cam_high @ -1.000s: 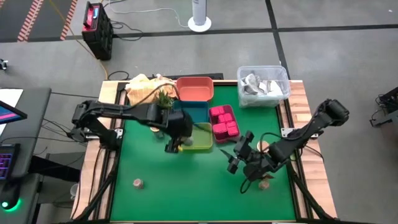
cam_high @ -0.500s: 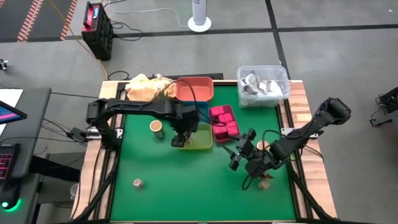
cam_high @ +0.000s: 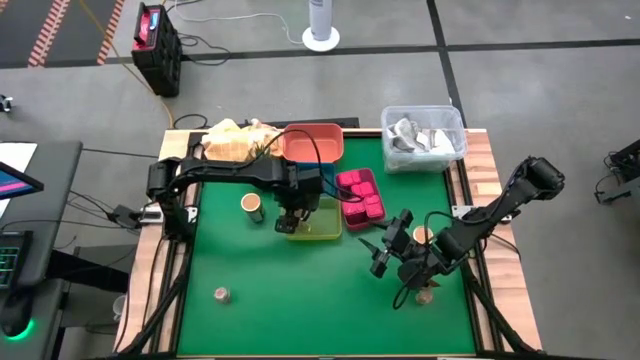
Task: Sort spices by type
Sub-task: Put the bottom left gold seasoning bottle into the yellow bin, then put the top left gold seasoning bottle into the yellow bin
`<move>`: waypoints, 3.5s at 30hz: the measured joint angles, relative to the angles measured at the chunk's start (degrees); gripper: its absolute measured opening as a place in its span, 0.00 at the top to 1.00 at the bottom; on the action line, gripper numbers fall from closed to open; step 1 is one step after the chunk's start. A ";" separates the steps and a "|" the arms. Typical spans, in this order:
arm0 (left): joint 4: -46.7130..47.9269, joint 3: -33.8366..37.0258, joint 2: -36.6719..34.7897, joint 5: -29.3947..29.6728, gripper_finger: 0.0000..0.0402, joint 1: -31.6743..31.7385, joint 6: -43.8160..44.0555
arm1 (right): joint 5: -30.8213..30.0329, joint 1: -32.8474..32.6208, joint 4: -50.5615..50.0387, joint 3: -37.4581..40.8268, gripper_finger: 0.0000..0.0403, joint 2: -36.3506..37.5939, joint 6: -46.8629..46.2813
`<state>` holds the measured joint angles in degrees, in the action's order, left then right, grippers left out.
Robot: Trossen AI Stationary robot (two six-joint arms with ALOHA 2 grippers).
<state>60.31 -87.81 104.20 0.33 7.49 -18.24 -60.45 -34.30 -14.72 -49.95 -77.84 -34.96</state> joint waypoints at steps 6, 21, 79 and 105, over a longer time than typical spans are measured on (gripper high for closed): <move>0.18 -0.22 -0.34 0.48 0.20 0.00 -0.19 | -0.04 -0.02 0.02 0.00 0.31 0.00 -0.02; 10.53 3.73 -12.96 6.00 0.20 1.31 0.95 | -0.09 0.43 0.02 0.00 0.31 -0.04 -0.17; 3.98 12.07 -25.29 -20.08 0.34 2.29 8.07 | 0.31 1.12 1.44 0.00 0.31 -0.07 0.02; -13.25 -5.73 0.13 0.45 0.34 -0.92 0.69 | 0.44 1.20 0.17 0.02 0.31 -0.13 -0.63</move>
<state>47.05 -93.54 104.33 0.78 6.56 -17.56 -60.01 -33.10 -14.55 -49.93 -77.97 -35.59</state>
